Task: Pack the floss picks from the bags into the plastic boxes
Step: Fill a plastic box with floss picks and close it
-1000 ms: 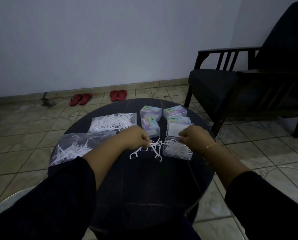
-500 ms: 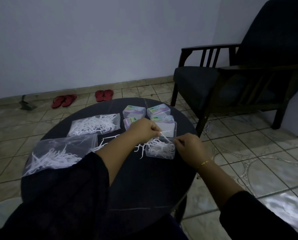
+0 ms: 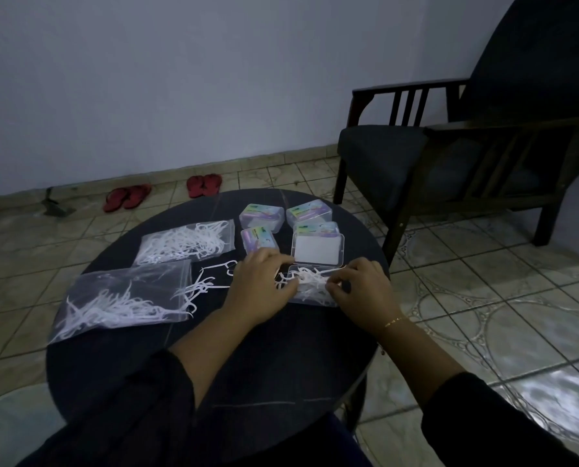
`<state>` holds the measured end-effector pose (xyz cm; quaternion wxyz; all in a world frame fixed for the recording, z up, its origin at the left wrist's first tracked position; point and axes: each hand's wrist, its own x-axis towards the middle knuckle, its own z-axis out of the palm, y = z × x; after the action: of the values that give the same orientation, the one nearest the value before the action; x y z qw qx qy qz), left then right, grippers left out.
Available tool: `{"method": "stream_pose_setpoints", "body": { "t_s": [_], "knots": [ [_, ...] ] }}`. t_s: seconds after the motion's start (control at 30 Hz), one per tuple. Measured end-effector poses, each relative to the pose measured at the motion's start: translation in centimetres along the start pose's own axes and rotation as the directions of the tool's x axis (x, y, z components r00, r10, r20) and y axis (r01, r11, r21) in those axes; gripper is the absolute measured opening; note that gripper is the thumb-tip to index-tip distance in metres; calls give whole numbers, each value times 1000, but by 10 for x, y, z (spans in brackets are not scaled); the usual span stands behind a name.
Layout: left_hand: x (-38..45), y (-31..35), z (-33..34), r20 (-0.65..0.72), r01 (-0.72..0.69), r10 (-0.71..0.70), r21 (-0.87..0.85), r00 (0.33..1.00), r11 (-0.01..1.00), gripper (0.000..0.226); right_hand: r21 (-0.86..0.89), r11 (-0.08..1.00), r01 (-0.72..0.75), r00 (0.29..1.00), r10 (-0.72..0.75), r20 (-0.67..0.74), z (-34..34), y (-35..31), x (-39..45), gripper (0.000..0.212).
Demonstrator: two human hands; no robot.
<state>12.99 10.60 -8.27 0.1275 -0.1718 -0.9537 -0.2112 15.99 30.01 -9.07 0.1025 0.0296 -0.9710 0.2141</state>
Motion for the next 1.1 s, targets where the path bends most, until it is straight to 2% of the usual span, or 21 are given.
{"method": "stream_pose_setpoints", "body": {
  "t_s": [0.1,0.2,0.3,0.43,0.53,0.67,0.73,0.8,0.87,0.97,1.1],
  "knots": [
    [-17,-2,8,-124,96,-98,-19,987,995,31,-65,997,41,999,-40,7,-1,-5,0,30],
    [-28,3,17,-103,178,-196,-156,975,972,27,-77,994,75,995,-70,66,-1,-9,-1,29],
    [-29,9,21,-88,156,-187,-280,978,947,24,-42,999,30,998,-28,50,1,-11,-2,32],
    [-23,17,19,-134,111,-158,-306,978,946,22,8,998,-57,998,57,37,3,-11,-4,41],
    [-16,22,19,-130,94,-138,-299,982,950,23,-26,999,-47,997,48,60,3,-11,-5,43],
    [-6,29,18,-43,103,-122,-309,992,945,29,-80,997,14,998,-8,65,2,-12,-6,40],
    [-5,30,18,-28,99,-110,-274,993,957,32,-108,993,54,996,-45,83,2,-13,-7,38],
    [-8,29,20,-94,89,-100,-120,991,989,34,-91,994,59,995,-52,85,2,-15,-8,38],
    [-14,28,22,-164,141,-134,36,977,989,42,-67,997,43,997,-39,60,3,-16,-9,40],
    [-20,27,26,-84,220,-209,154,974,963,56,-67,998,1,999,1,32,3,-16,-10,48],
    [-26,31,30,8,166,-170,189,985,968,51,-124,992,-10,997,20,75,5,-17,-9,51]
  ]
}}
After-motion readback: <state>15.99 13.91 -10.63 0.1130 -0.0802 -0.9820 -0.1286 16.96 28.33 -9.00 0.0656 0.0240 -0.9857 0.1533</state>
